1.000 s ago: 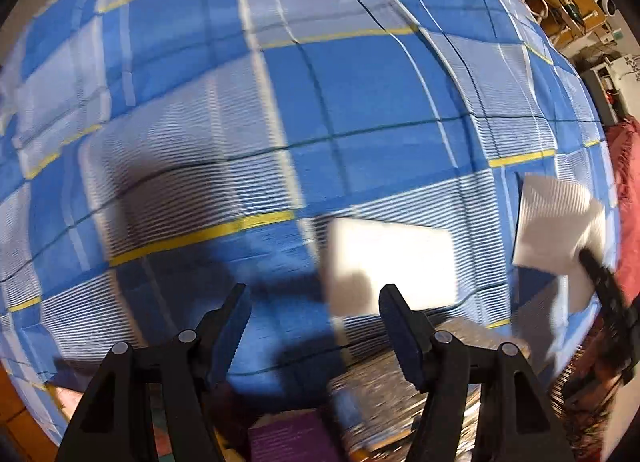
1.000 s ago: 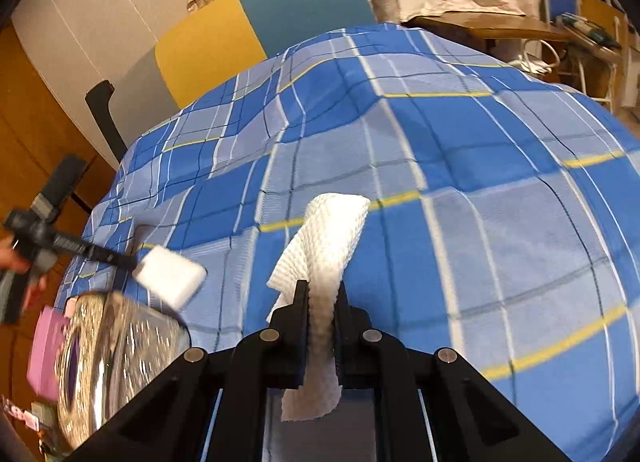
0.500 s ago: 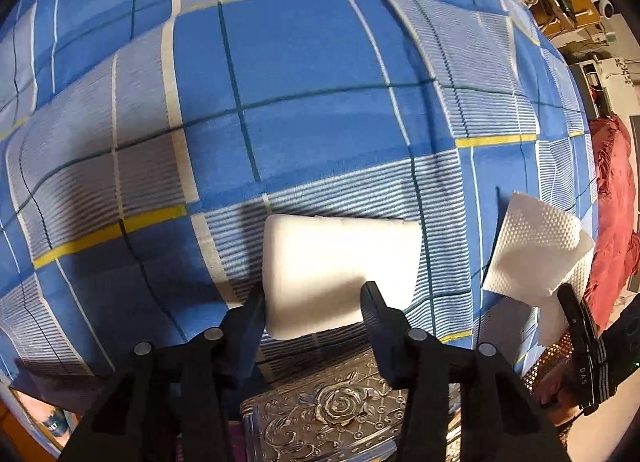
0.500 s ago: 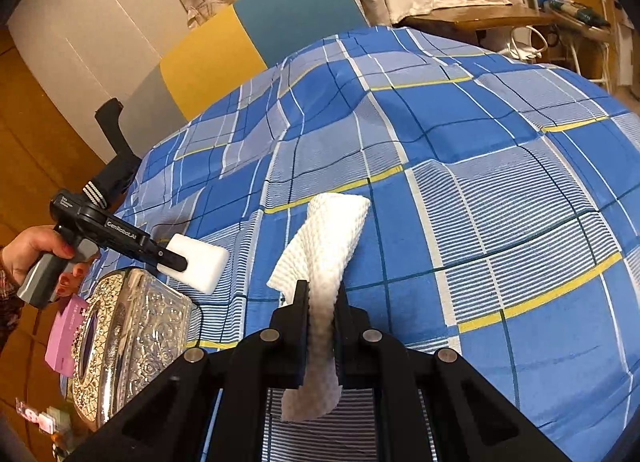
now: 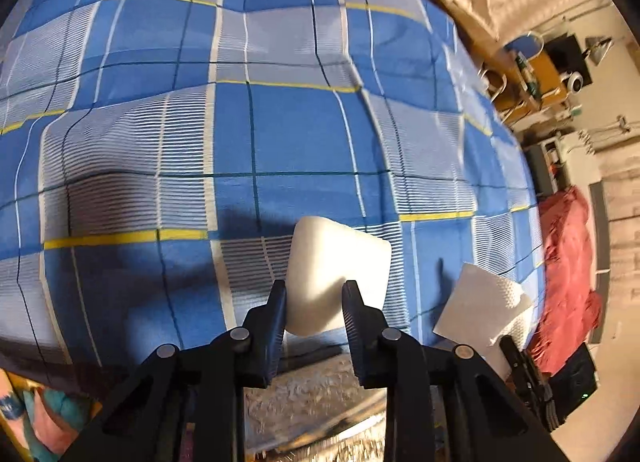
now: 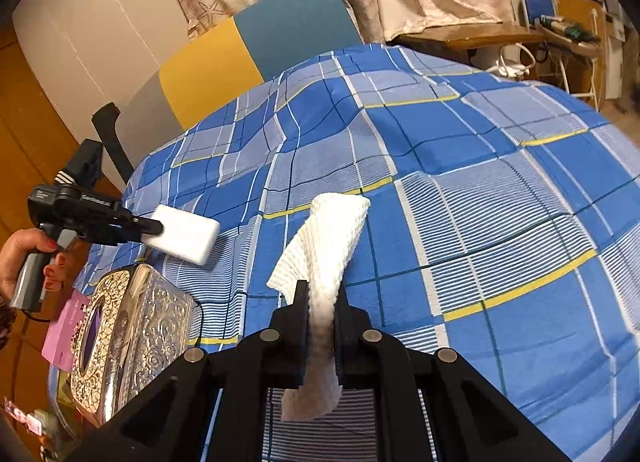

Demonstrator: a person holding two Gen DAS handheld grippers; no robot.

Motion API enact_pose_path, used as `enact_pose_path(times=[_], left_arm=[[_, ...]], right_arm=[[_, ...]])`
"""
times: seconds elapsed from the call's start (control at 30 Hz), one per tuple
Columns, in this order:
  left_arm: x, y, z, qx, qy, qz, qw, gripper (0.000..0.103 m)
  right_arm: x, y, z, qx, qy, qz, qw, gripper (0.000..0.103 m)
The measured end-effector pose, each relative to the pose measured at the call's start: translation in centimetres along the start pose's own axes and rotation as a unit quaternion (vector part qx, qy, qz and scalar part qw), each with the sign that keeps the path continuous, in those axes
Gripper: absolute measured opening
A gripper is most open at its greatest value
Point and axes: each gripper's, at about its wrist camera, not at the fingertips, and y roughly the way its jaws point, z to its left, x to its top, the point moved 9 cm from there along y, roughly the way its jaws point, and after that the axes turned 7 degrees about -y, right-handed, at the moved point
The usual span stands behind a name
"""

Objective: Organize soft objects
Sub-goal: 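Carry the white pad over the gold tray with the left gripper while the right carries the cloth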

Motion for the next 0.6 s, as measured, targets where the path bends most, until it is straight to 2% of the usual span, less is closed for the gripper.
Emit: enact_pose_path(times=[0.3, 0.6], left_arm=[[-1.1, -3.9, 1.2, -0.042, -0.030, -0.061, 0.9968, 0.027], [-4.3, -11.0, 4.9, -0.100, -0.063, -0.130, 0.9844, 0.027]], right_arm=[[0.1, -2.6, 0.9, -0.022, -0.014, -0.014, 1.000, 0.011], [-1.3, -3.8, 1.8, -0.029, -0.008, -0.010, 1.000, 0.011]])
